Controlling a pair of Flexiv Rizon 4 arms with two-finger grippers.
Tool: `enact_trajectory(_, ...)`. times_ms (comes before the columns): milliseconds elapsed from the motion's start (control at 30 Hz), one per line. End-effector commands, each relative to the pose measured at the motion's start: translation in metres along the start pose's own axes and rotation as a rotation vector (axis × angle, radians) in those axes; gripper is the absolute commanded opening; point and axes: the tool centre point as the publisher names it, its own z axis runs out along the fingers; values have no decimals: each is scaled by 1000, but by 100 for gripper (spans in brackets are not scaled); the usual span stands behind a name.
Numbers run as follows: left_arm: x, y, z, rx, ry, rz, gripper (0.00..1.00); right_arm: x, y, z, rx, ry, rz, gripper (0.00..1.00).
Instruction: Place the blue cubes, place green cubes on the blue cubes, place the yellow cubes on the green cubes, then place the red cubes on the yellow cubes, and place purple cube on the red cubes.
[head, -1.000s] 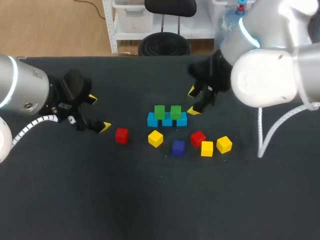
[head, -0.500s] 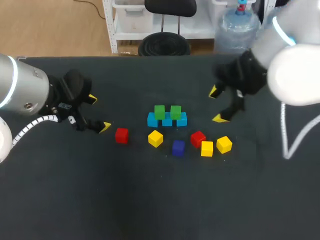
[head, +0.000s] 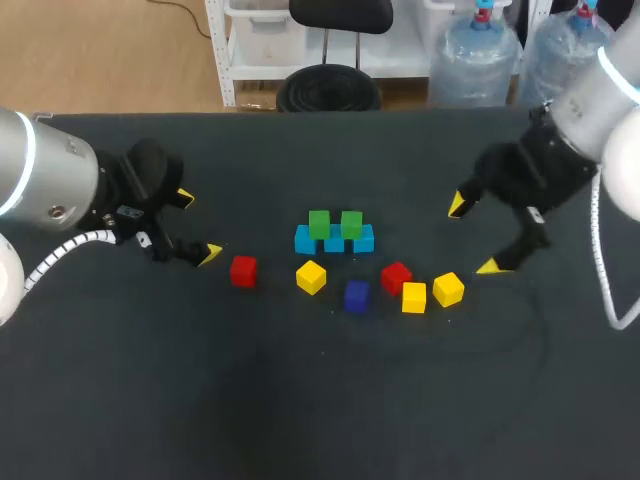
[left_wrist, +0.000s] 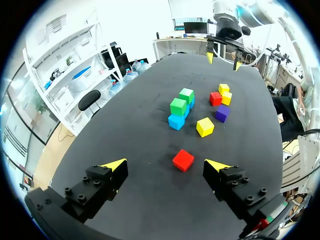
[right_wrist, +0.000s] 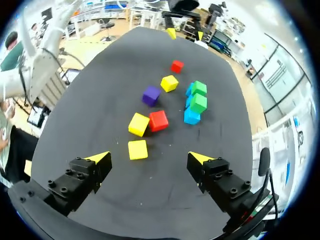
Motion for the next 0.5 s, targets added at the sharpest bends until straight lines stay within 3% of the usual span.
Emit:
enact_trajectory(33,1,0,0,1,-4,1,100,7,-1,-1,-21,-6,-16,100)
enact_trajectory(500,1,0,0,1,-4,1,100,0,30,27,-128,-2,-82,100)
